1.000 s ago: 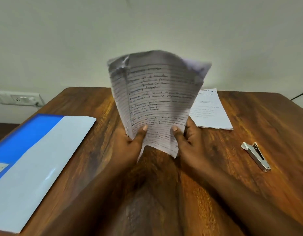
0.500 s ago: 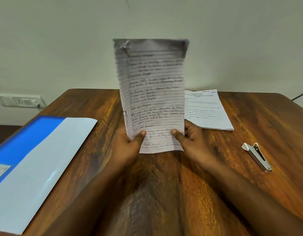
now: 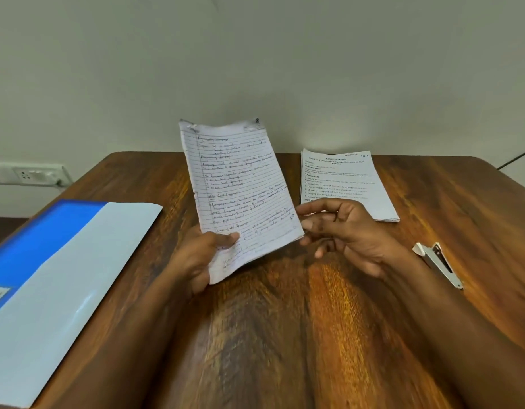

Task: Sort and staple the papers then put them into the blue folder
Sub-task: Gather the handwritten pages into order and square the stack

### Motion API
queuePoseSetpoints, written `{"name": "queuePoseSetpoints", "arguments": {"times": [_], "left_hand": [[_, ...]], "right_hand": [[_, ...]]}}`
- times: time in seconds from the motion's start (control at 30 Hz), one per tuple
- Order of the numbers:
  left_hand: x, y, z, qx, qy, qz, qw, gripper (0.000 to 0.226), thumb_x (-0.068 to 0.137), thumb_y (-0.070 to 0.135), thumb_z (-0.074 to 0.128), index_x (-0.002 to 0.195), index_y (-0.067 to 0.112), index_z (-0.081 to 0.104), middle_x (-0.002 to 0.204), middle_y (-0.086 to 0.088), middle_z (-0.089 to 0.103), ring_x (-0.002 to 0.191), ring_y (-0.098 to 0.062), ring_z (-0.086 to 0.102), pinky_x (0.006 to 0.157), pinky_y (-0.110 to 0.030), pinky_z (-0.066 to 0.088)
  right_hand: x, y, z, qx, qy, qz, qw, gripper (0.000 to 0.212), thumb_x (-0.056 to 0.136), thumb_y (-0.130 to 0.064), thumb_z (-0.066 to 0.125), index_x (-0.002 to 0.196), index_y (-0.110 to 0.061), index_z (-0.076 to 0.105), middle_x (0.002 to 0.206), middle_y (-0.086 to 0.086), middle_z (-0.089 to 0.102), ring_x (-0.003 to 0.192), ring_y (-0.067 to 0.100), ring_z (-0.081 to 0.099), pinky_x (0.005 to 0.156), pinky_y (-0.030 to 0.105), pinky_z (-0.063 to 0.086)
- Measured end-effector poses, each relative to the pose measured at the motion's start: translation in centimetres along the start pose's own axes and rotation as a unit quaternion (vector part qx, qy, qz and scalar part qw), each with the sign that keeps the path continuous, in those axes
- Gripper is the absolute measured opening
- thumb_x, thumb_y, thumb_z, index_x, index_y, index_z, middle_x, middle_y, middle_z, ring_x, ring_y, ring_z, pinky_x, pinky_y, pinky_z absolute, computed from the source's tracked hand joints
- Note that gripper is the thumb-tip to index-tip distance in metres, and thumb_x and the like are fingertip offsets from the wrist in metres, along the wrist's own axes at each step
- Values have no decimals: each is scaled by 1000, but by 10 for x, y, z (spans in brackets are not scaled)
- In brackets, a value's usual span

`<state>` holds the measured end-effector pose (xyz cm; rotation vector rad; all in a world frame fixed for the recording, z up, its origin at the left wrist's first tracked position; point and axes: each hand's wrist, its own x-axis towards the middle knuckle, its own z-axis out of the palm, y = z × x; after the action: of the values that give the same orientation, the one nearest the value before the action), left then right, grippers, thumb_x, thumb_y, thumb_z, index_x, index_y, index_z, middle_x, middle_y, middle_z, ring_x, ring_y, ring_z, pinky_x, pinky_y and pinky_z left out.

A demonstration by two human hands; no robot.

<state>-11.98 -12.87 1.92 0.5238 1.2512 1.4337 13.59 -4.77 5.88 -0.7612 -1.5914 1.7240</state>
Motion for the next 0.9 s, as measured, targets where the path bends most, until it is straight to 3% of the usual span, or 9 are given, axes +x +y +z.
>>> {"name": "queuePoseSetpoints", "arguments": {"times": [0.23, 0.37, 0.43, 0.53, 0.7, 0.9], "left_hand": [[1, -2, -1, -15, -34, -32, 999, 48, 91, -16, 60, 129, 13, 65, 121, -13, 76, 109, -33, 73, 70, -40, 62], [0, -2, -1, 38, -49, -30, 998, 52, 86, -11, 66, 135, 8, 63, 124, -15, 74, 80, -26, 72, 44, -29, 52], [-1, -2, 0, 45, -56, -37, 997, 49, 86, -9, 66, 132, 6, 63, 113, -15, 74, 64, -21, 67, 38, -25, 44], [-3, -3, 1, 47, -80, -38, 995, 38, 90, -9, 61, 124, 7, 65, 99, -16, 72, 56, -19, 61, 35, -22, 39], [-3, -5, 3, 56, -82, -27, 995, 35, 91, -12, 59, 120, 6, 67, 100, -16, 74, 53, -20, 60, 34, -21, 38], [1, -9, 4, 89, -57, -4, 994, 35, 91, -13, 63, 114, 14, 68, 109, -10, 80, 73, -25, 70, 42, -27, 46]], "right_hand": [[-5, -2, 23, 15, 18, -28, 999, 31, 81, -3, 80, 111, -2, 70, 106, 27, 75, 69, 26, 75, 49, 29, 56], [-8, -6, 32, 29, 27, -45, 998, 28, 80, -3, 80, 105, -2, 68, 96, 27, 76, 63, 26, 73, 47, 27, 53], [-10, -9, 36, 37, 27, -52, 998, 28, 78, -5, 80, 103, -3, 67, 93, 26, 76, 61, 26, 72, 46, 27, 52], [-13, -12, 40, 43, 18, -68, 997, 25, 79, -7, 80, 99, -4, 66, 92, 27, 76, 60, 25, 71, 44, 27, 50], [-15, -16, 43, 28, 26, -79, 996, 28, 77, -16, 82, 95, -8, 63, 91, 27, 76, 57, 26, 69, 44, 27, 48], [-14, -14, 42, 18, 34, -71, 997, 41, 77, -10, 82, 109, -6, 57, 90, 23, 77, 56, 26, 69, 44, 27, 48]]}}
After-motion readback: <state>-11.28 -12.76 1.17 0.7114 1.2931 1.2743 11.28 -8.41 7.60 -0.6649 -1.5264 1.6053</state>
